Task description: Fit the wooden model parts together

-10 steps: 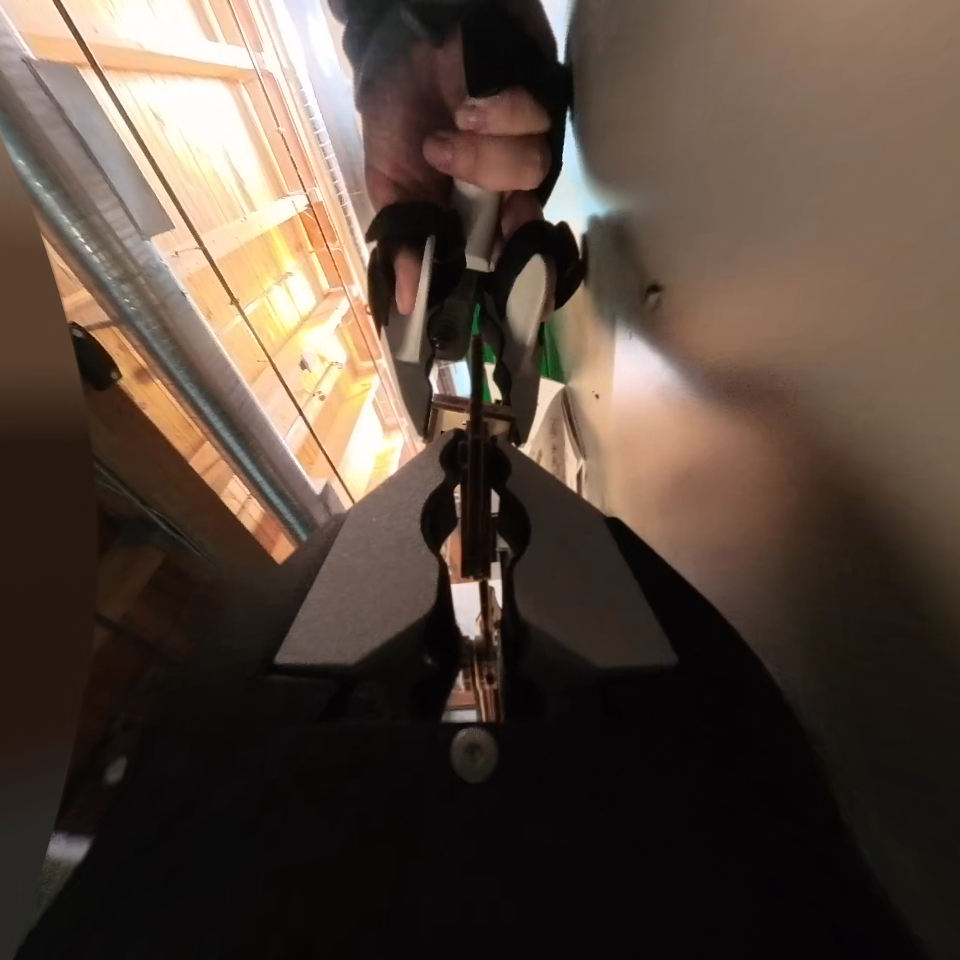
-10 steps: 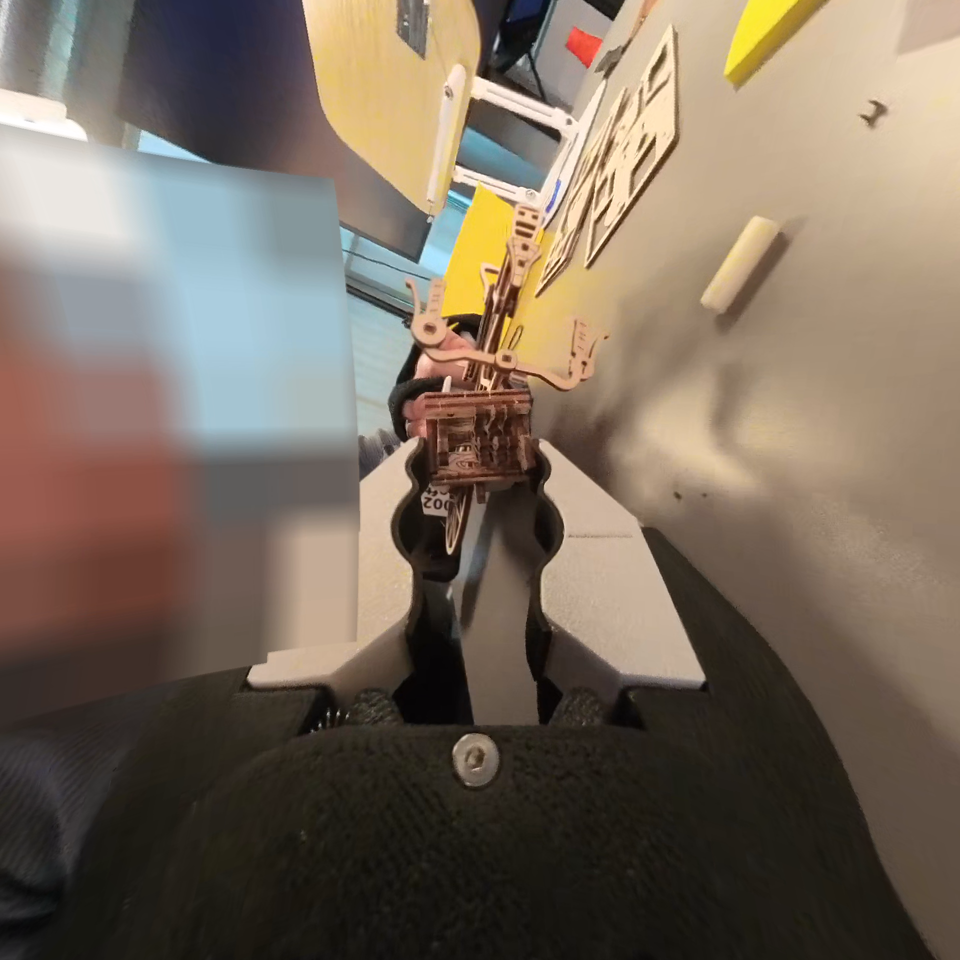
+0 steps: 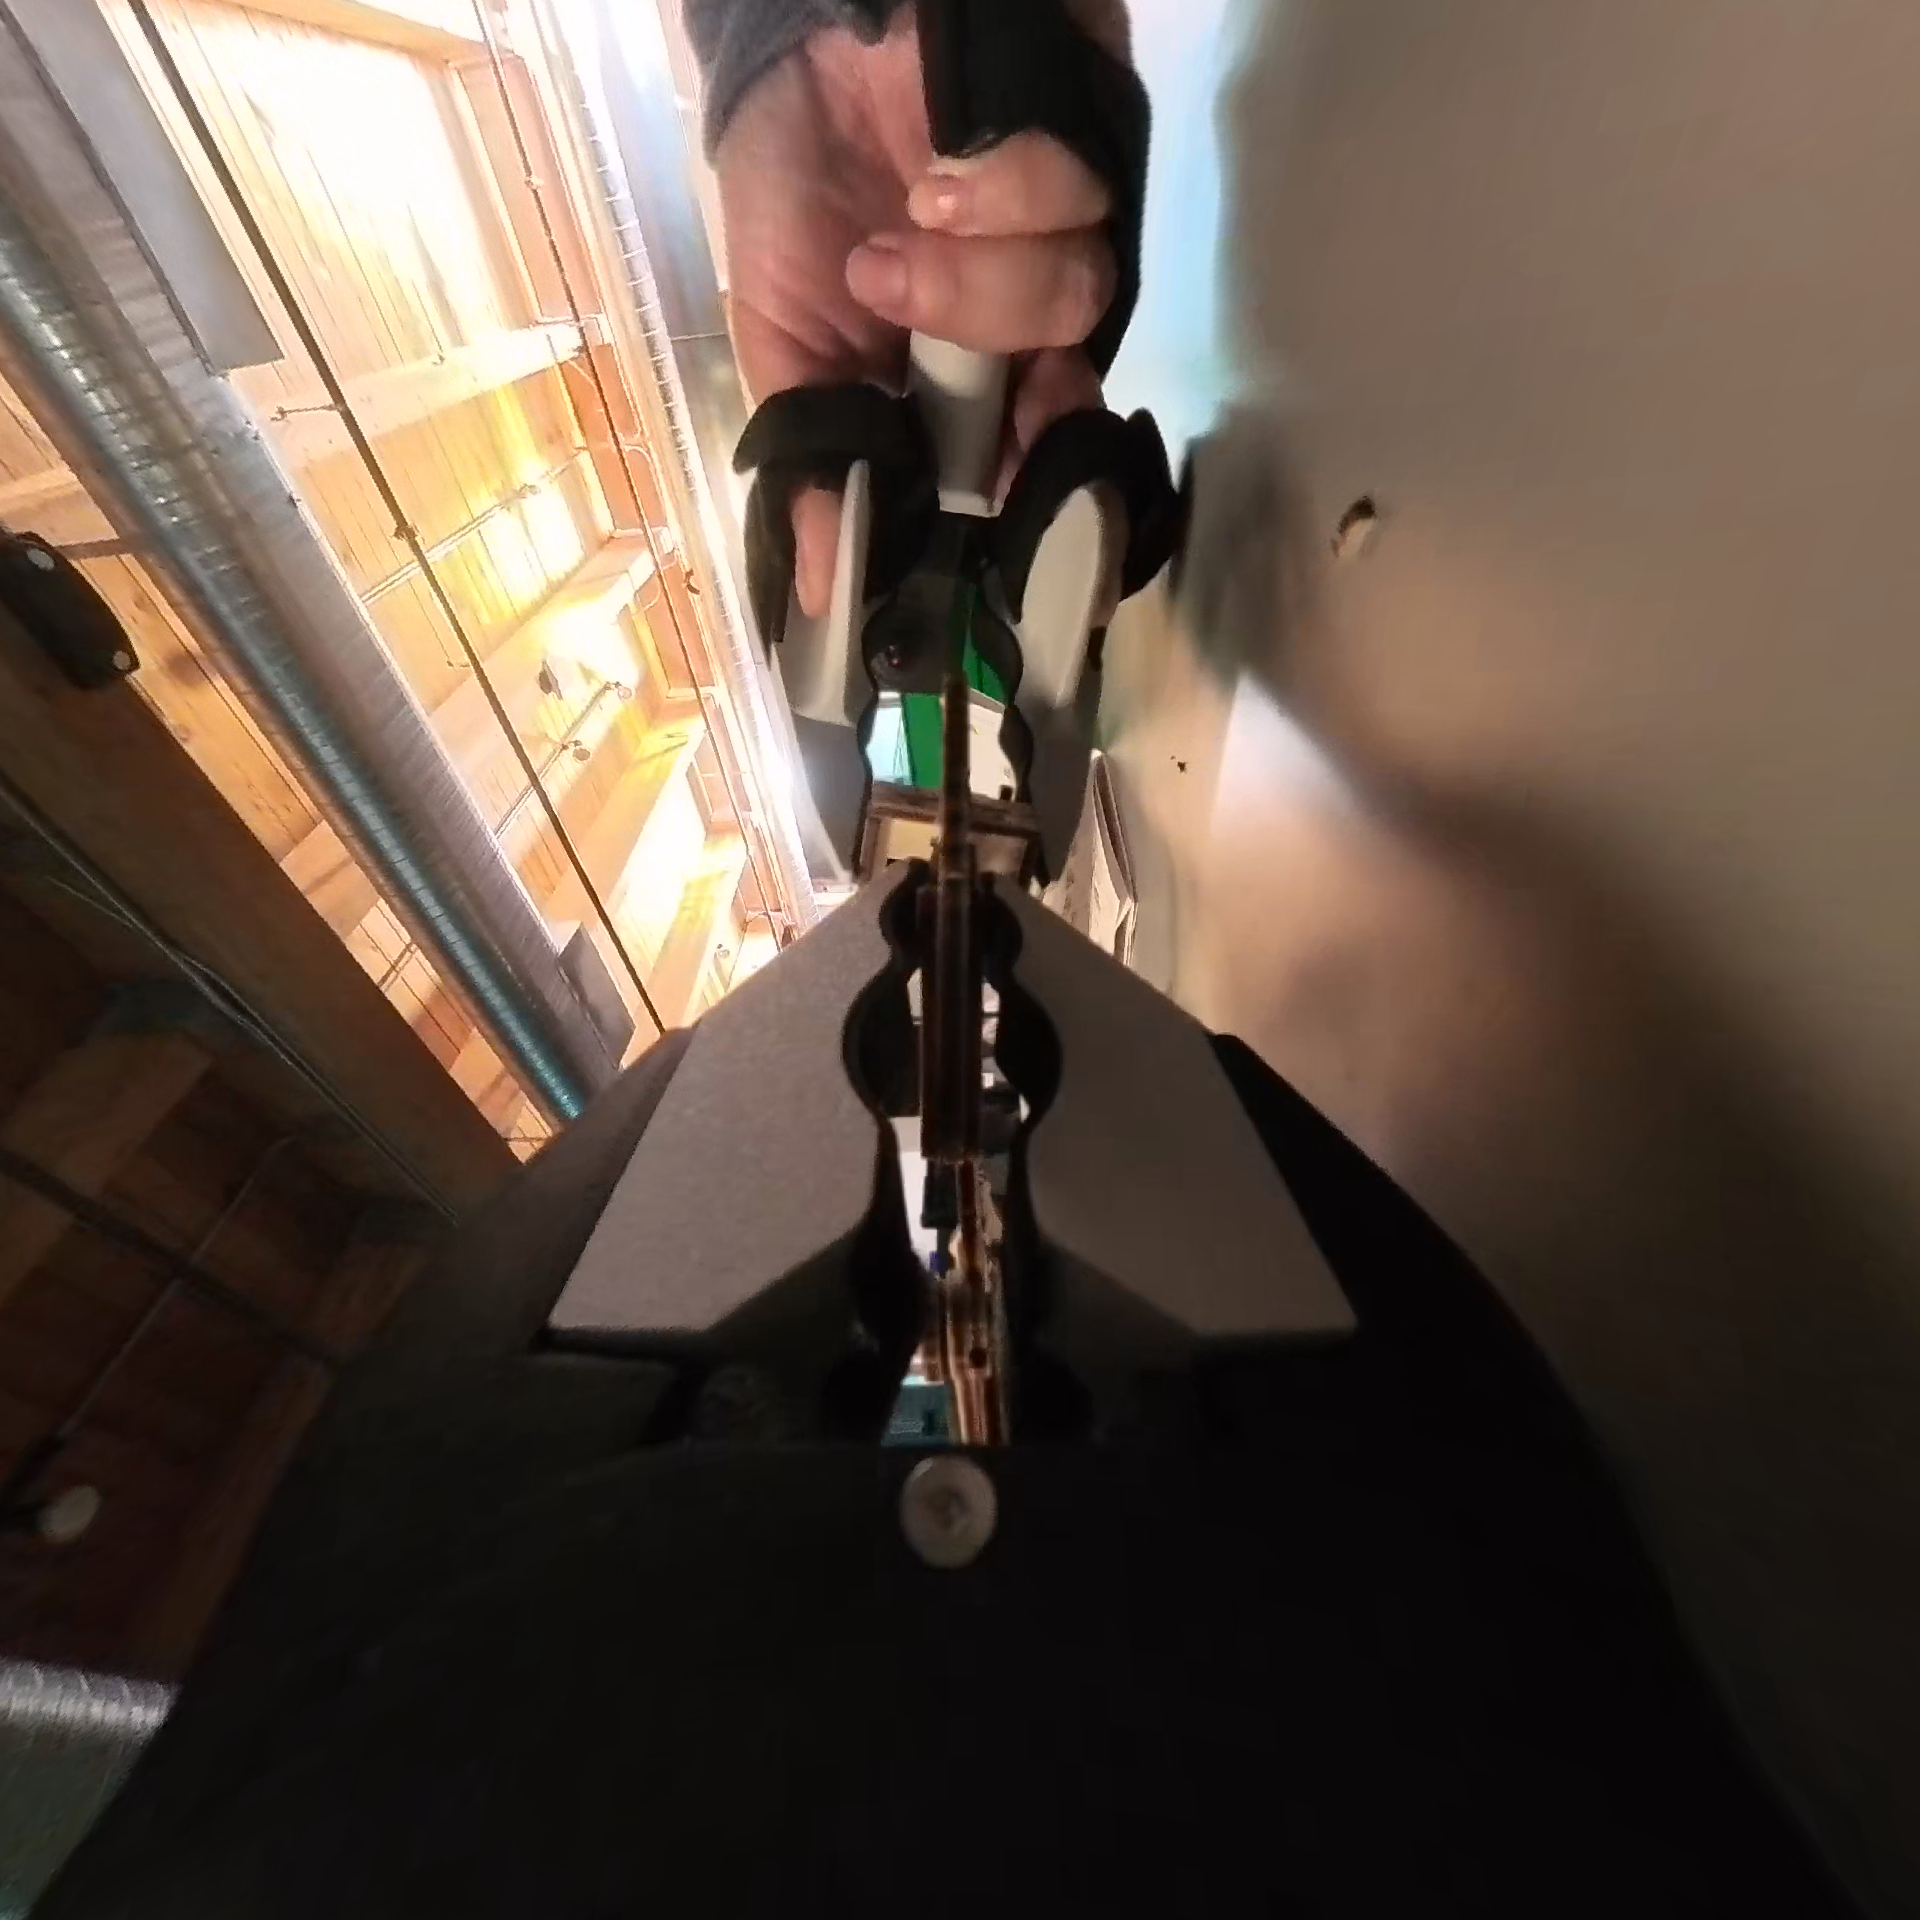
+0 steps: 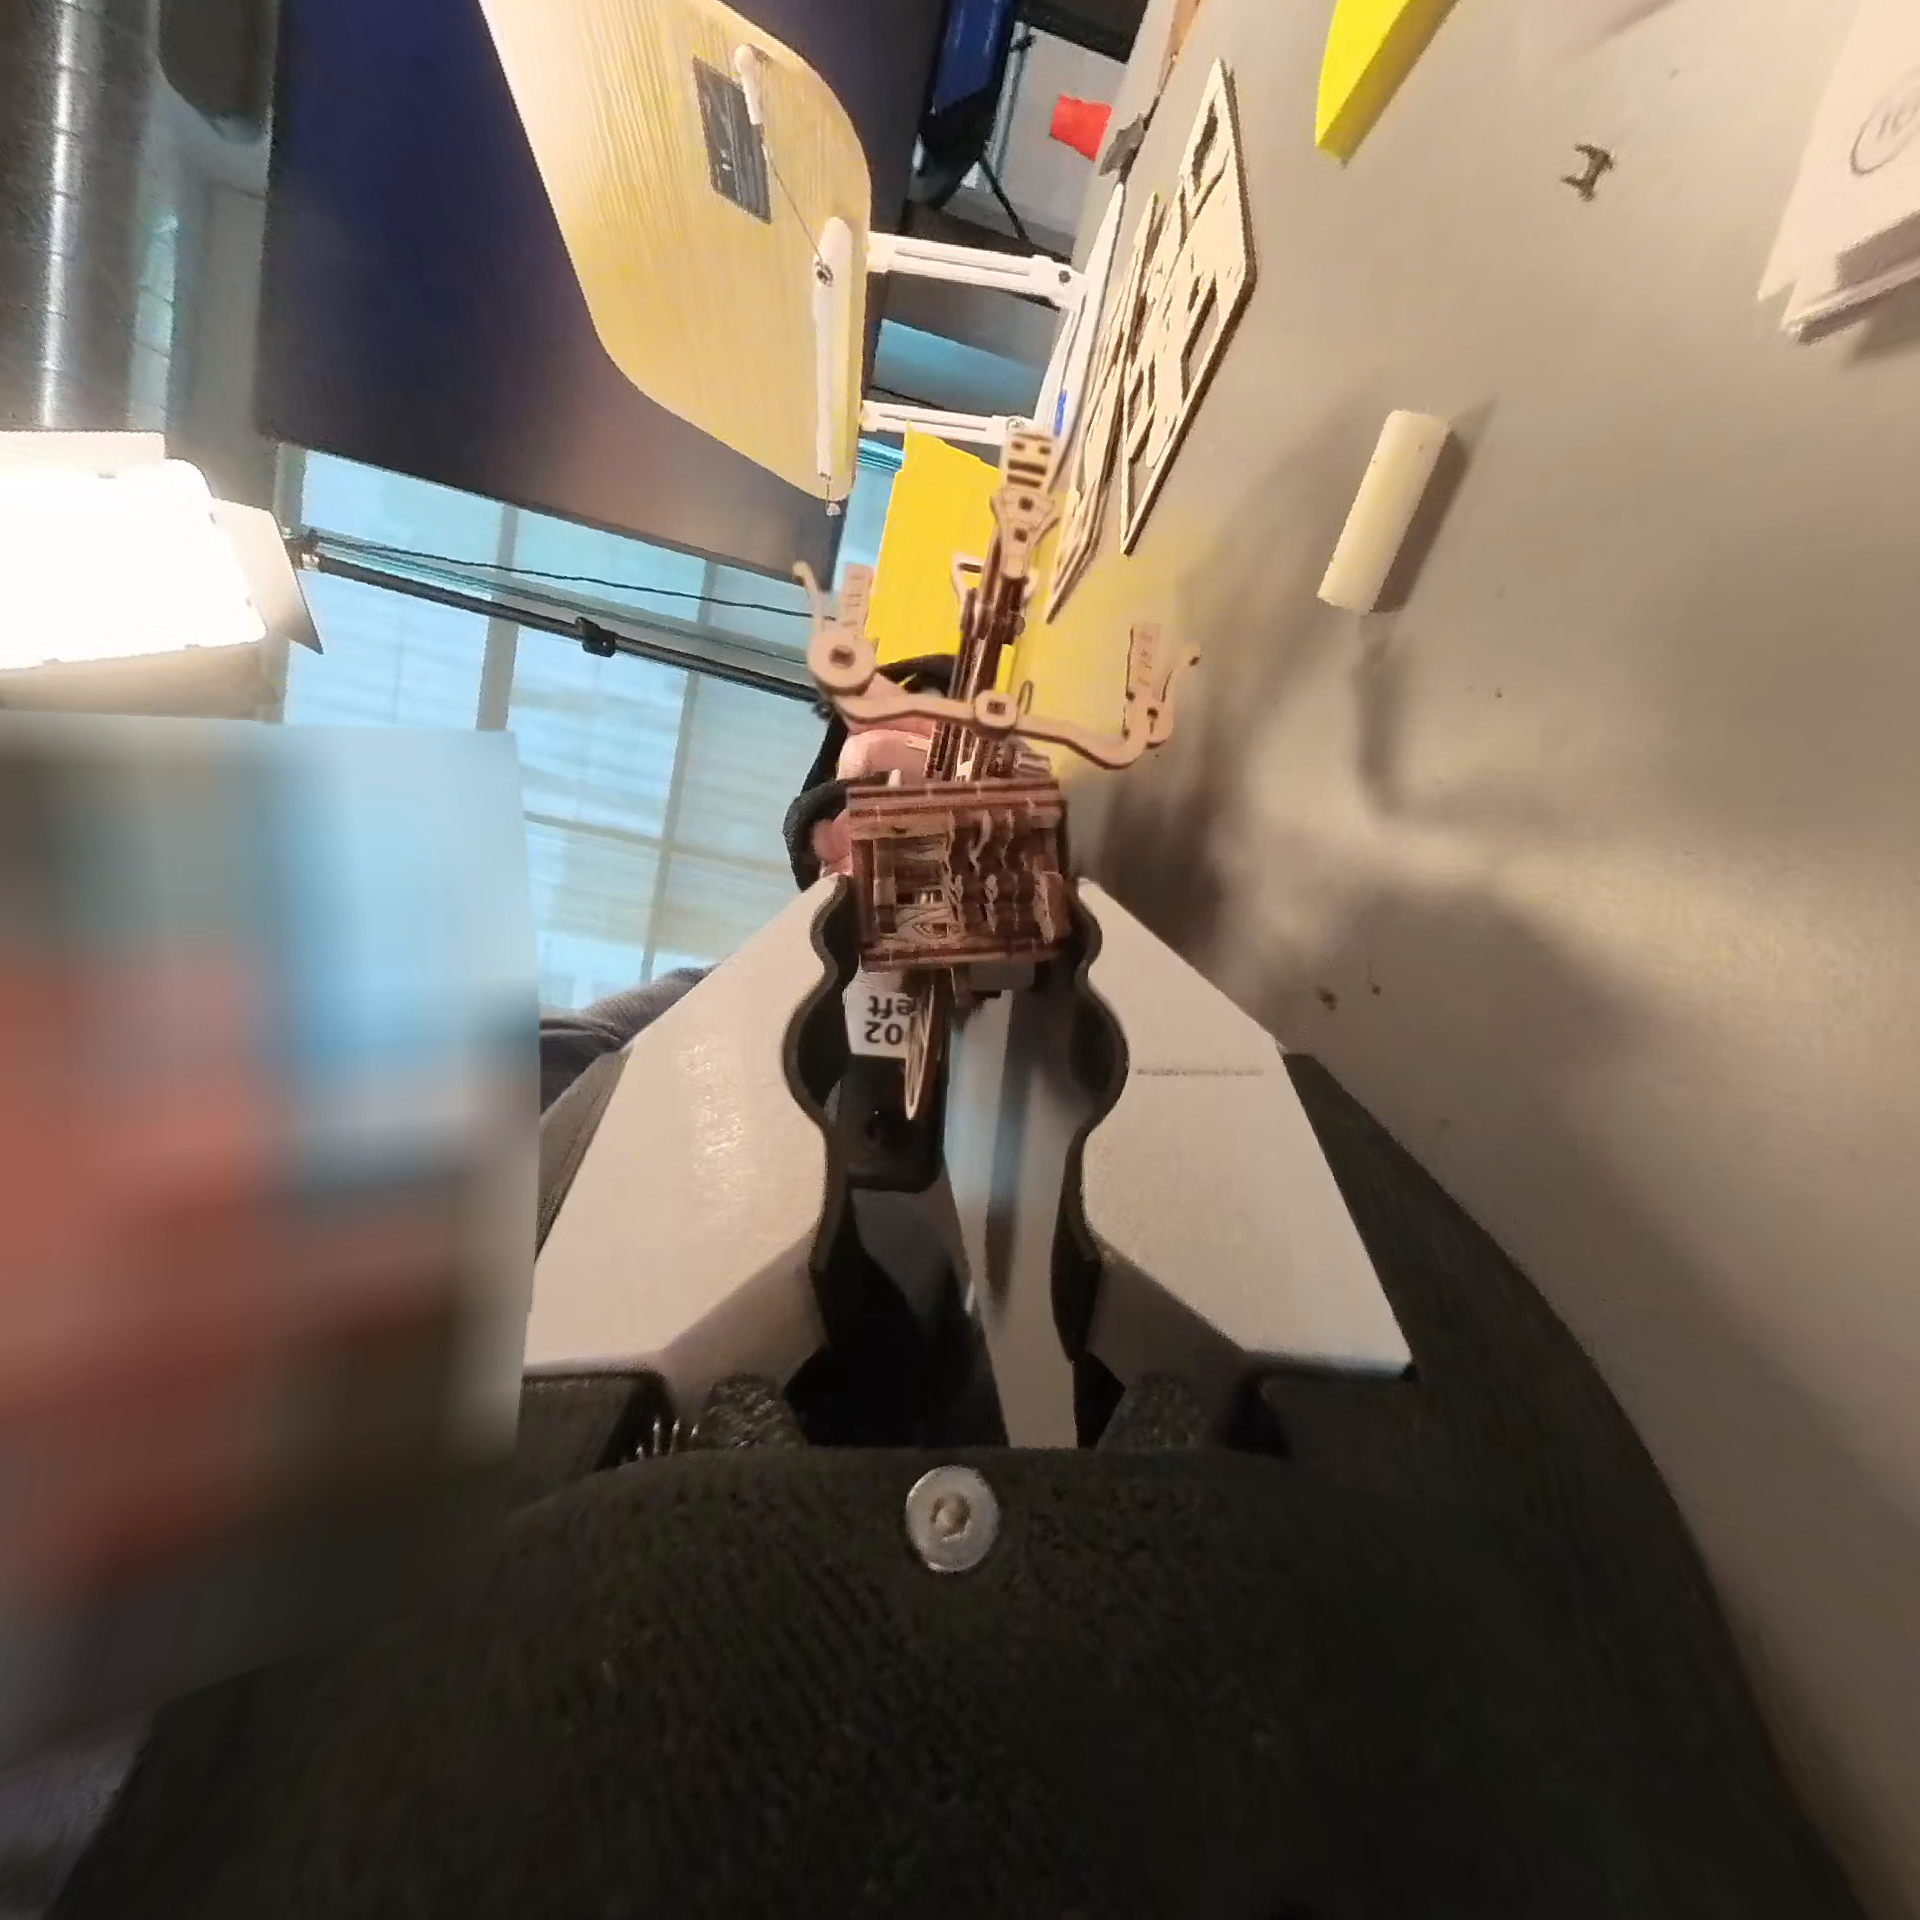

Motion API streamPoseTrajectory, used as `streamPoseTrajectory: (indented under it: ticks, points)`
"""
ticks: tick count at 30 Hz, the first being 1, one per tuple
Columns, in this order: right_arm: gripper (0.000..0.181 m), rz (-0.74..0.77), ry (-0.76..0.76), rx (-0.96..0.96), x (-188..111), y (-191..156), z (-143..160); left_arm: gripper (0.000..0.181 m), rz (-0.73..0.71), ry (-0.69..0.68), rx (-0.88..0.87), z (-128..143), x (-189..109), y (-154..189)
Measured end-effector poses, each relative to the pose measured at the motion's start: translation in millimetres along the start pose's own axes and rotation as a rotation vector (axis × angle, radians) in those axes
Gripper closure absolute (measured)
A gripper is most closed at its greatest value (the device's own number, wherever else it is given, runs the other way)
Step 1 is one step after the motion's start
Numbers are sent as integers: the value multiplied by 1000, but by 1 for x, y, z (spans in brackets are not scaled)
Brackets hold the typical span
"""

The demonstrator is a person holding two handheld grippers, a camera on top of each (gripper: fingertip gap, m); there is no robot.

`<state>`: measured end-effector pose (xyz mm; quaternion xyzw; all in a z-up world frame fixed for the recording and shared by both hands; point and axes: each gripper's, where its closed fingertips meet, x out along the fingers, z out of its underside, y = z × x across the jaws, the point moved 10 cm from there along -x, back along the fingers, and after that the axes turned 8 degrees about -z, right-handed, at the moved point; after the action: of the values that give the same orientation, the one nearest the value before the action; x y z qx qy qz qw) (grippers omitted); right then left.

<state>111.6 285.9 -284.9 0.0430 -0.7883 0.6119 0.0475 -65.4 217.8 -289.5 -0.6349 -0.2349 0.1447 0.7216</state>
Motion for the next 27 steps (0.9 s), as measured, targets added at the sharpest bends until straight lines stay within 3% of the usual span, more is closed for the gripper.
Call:
streamPoseTrajectory:
  ticks: [1,27]
  points:
    - [145,7,-2,14,0,1,-1,174,6,-2,0,1,0,1]
    - [145,7,42,97,-3,6,1,174,31,0,-21,6,1,7]
